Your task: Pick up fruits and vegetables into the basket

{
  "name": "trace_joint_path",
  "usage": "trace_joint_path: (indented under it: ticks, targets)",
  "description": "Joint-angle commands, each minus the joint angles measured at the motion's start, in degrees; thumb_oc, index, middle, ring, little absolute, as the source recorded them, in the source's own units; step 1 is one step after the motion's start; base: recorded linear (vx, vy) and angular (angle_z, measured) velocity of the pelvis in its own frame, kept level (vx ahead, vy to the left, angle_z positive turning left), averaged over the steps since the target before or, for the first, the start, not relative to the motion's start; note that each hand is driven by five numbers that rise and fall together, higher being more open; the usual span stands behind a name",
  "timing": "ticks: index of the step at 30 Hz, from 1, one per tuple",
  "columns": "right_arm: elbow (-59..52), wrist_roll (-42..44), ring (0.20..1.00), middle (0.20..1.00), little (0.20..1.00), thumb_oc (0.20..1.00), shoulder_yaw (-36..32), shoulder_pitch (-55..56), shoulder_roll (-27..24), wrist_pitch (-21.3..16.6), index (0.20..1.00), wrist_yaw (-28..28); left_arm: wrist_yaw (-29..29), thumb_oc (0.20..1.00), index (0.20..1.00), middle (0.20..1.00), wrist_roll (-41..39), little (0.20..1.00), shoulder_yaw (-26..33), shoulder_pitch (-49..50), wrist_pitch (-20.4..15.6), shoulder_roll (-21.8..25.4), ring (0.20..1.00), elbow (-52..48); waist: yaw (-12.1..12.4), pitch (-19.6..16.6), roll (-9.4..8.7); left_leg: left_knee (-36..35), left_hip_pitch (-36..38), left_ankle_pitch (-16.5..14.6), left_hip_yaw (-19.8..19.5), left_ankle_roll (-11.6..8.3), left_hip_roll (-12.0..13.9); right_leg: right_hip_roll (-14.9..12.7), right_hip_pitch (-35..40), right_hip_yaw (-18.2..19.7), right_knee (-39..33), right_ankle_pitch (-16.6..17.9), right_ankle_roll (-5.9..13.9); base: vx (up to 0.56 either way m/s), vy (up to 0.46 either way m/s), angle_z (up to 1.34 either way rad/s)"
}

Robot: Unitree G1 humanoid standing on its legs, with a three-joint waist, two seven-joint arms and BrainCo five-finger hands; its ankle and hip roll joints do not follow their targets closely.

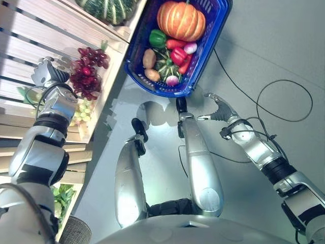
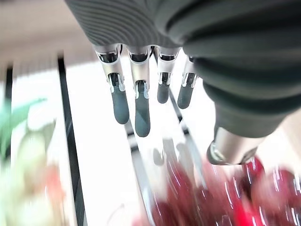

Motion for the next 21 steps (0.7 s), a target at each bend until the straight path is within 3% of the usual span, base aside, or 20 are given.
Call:
trace_joint_path:
  ticks: [1,6,7,15,16,18,19,21]
  targets:
    - [-5.5,-10.3,1.0,1.0,1.0,1.0,-0.9,0.8,-3.9,2.6,1.0,-3.8,-1.6,0.2,0.2,0.2,3.0,0.2,4.2,5.5,-2.5,2.5,0.2,-2.5,0.1,-2.8,3.12,-0.8,-0.4,-0.6,2.0,2.07,-1.1,-0.7,5.1,-1.7,0.0,-7.3,2.87,0.03,0.107,0.03]
    - [-8.2,-17.6,1.0,1.0,1.0,1.0,-0.4,-3.5,-5.1,5.3,1.0,-2.5,-3.8,0.2,0.2,0.2,2.4,0.2,5.7,9.1,-4.4,1.9,0.2,-9.2,1.1,-2.8,4.38,-2.2,3.6,-0.8,1.7,2.48,-2.0,-1.3,9.3,-1.6,-1.5,-7.4,3.25,0.0,0.077,0.0]
    - [-8.6,-18.9,1.0,1.0,1.0,1.0,-0.3,-4.4,-5.1,5.7,1.0,-2.0,-4.5,0.2,0.2,0.2,2.1,0.2,6.2,9.8,-4.9,2.0,0.2,-10.9,1.4,-2.8,4.49,-2.9,3.6,0.7,2.1,2.98,-2.1,-1.4,9.4,-1.9,-2.4,-5.9,2.95,-0.07,0.043,0.01]
    - [-8.9,-17.6,1.0,1.0,1.0,1.0,2.7,-10.7,-4.7,7.7,1.0,3.8,-5.3,0.2,0.2,0.2,1.0,0.2,7.1,10.6,-4.1,4.2,0.2,-19.6,3.0,-2.8,4.82,-3.7,6.8,0.4,1.5,3.57,-2.9,-1.8,13.3,-2.4,-3.5,-6.2,3.03,-0.01,0.002,0.0]
    - [-8.6,-17.5,1.0,1.0,1.0,1.0,3.1,-10.9,-4.5,7.8,1.0,4.0,-5.0,0.278,0.278,0.278,0.0,0.278,7.2,10.6,-4.5,4.1,0.278,-19.7,3.1,-2.8,4.74,-3.6,6.7,0.3,1.5,3.62,-2.9,-1.7,13.2,-2.4,-3.4,-6.3,2.99,-0.02,-0.039,0.01]
    - [-8.0,-17.2,1.0,1.0,1.0,1.0,3.7,-11.5,-4.0,8.0,1.0,5.1,-3.8,0.784,0.784,0.784,-3.3,0.784,8.0,10.7,-4.4,3.1,0.784,-20.1,3.4,-2.8,4.49,-3.3,6.2,0.3,1.2,3.81,-2.9,-1.5,12.9,-2.5,-3.1,-6.3,2.92,-0.03,-0.068,0.01]
    - [-7.8,-17.4,1.0,1.0,1.0,1.0,4.2,-11.9,-3.5,8.2,1.0,5.9,-3.5,1.0,1.0,1.0,-4.6,1.0,8.2,10.7,-4.3,2.4,1.0,-20.1,3.4,-2.8,4.31,-3.1,5.8,0.2,1.2,3.88,-2.9,-1.3,12.5,-2.5,-2.8,-6.4,2.93,-0.04,-0.098,0.02]
    - [-7.3,-17.4,1.0,1.0,1.0,1.0,4.7,-11.7,-2.8,8.4,1.0,6.3,-2.2,1.0,1.0,1.0,-8.0,1.0,8.3,10.9,-4.6,1.1,1.0,-19.7,3.5,-2.8,3.71,-2.8,5.1,0.2,1.1,4.04,-2.7,-0.8,11.9,-2.6,-2.6,-6.3,2.82,-0.04,-0.11,0.02]
